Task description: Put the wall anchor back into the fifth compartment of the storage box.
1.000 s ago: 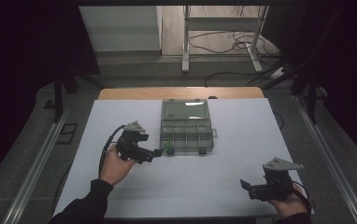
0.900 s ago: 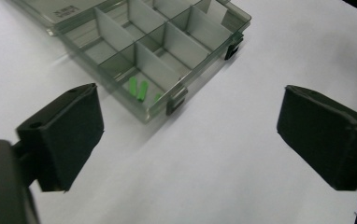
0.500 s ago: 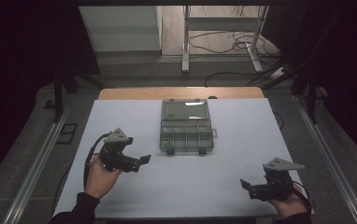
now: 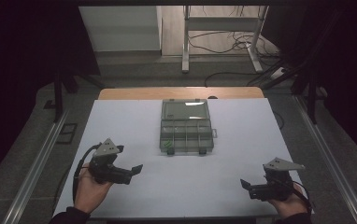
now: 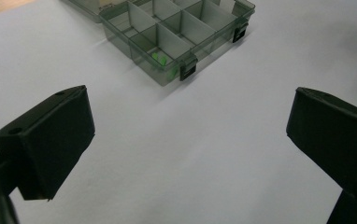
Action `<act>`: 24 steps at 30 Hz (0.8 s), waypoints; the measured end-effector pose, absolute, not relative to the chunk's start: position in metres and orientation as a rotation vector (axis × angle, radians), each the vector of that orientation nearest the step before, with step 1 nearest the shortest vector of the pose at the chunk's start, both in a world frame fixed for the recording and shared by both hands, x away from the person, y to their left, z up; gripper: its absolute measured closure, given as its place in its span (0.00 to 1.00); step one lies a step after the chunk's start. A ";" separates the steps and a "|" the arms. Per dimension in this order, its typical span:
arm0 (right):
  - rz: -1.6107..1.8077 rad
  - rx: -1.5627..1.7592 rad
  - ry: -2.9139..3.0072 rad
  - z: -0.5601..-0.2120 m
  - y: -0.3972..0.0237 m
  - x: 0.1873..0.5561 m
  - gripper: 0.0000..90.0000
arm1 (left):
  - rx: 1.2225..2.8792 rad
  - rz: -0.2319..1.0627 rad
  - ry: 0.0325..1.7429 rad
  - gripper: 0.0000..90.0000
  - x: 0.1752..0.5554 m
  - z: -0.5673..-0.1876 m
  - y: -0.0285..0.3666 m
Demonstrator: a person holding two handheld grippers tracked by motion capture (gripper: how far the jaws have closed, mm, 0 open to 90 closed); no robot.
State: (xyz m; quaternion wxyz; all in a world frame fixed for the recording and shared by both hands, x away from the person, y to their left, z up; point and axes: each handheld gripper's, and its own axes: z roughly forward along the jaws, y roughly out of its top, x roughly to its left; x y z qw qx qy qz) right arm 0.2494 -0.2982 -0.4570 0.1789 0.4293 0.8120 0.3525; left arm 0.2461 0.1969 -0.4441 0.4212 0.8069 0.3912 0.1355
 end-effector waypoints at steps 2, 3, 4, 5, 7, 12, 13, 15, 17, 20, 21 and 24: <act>0.998 1.214 2.294 -0.457 -0.298 0.249 0.00 | 2.015 0.339 0.984 0.02 0.242 -0.445 0.200; 0.997 1.214 2.295 -0.457 -0.299 0.249 0.00 | 2.013 0.338 0.986 0.02 0.240 -0.445 0.201; 0.997 1.215 2.295 -0.457 -0.299 0.249 0.00 | 2.012 0.340 0.989 0.02 0.238 -0.445 0.202; 0.997 1.215 2.295 -0.457 -0.299 0.249 0.00 | 2.010 0.340 0.992 0.02 0.236 -0.446 0.203; 0.998 1.214 2.294 -0.457 -0.298 0.249 0.00 | 2.008 0.341 0.998 0.02 0.233 -0.447 0.205; 0.998 1.214 2.292 -0.457 -0.298 0.249 0.00 | 2.011 0.349 1.015 0.02 0.226 -0.450 0.209; 0.998 1.214 2.292 -0.457 -0.298 0.249 0.00 | 2.013 0.352 1.020 0.02 0.225 -0.450 0.210; 0.998 1.214 2.292 -0.457 -0.298 0.249 0.00 | 2.013 0.349 1.029 0.02 0.222 -0.452 0.212; 0.998 1.214 2.291 -0.457 -0.298 0.249 0.00 | 2.015 0.348 1.036 0.02 0.220 -0.453 0.214; 0.997 1.214 2.291 -0.457 -0.298 0.249 0.00 | 2.012 0.337 1.050 0.02 0.216 -0.456 0.217; 0.997 1.214 2.291 -0.457 -0.298 0.249 0.00 | 2.009 0.334 1.057 0.02 0.215 -0.457 0.219; 0.996 1.214 2.291 -0.457 -0.298 0.249 0.00 | 1.997 0.319 1.073 0.02 0.212 -0.459 0.222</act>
